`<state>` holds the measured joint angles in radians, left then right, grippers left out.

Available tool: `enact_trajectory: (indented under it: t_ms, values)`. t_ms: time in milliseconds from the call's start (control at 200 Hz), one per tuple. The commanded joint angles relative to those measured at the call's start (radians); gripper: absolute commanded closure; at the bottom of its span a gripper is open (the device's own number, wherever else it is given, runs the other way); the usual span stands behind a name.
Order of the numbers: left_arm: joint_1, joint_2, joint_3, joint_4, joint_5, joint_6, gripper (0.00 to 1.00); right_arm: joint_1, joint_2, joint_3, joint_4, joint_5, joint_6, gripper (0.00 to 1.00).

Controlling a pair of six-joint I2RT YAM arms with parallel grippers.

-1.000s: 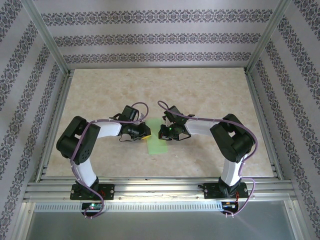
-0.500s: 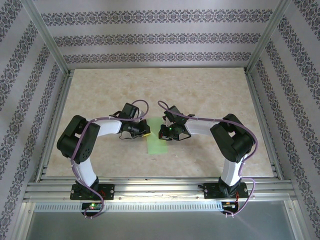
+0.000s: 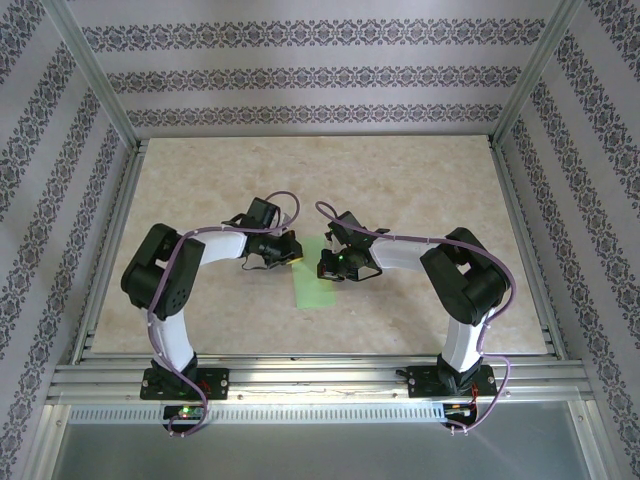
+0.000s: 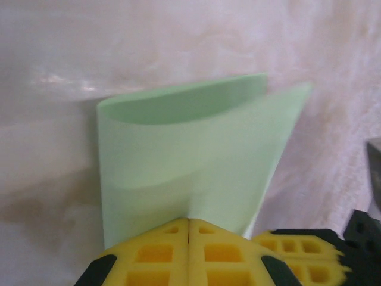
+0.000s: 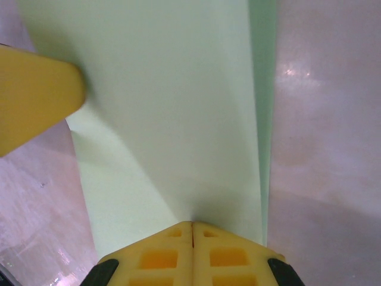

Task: Fold a paper plane with a square sheet of paper (pick it up from the middle)
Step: First fold the square sheet of paper in half at the center of the table.

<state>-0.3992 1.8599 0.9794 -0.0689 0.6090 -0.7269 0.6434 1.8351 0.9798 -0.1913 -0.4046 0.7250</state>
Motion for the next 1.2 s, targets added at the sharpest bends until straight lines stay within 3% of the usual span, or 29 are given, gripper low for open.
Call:
enact_trajectory:
  t_ms: [0, 320, 550, 1194]
  values:
    - [0.014, 0.033, -0.015, -0.022, -0.034, 0.038, 1.0, -0.009, 0.032, -0.043, -0.149, 0.067, -0.025, 1.0]
    - [0.036, 0.037, 0.025, -0.057, -0.007, 0.047, 1.0, -0.008, 0.032, -0.045, -0.158, 0.073, -0.033, 1.0]
    - [0.04, 0.031, 0.034, 0.036, 0.125, 0.057, 1.0, -0.008, 0.029, -0.047, -0.157, 0.074, -0.03, 1.0]
    - [0.123, 0.113, 0.022, 0.139, 0.15, 0.051, 0.99, -0.008, 0.038, -0.058, -0.163, 0.073, -0.04, 1.0]
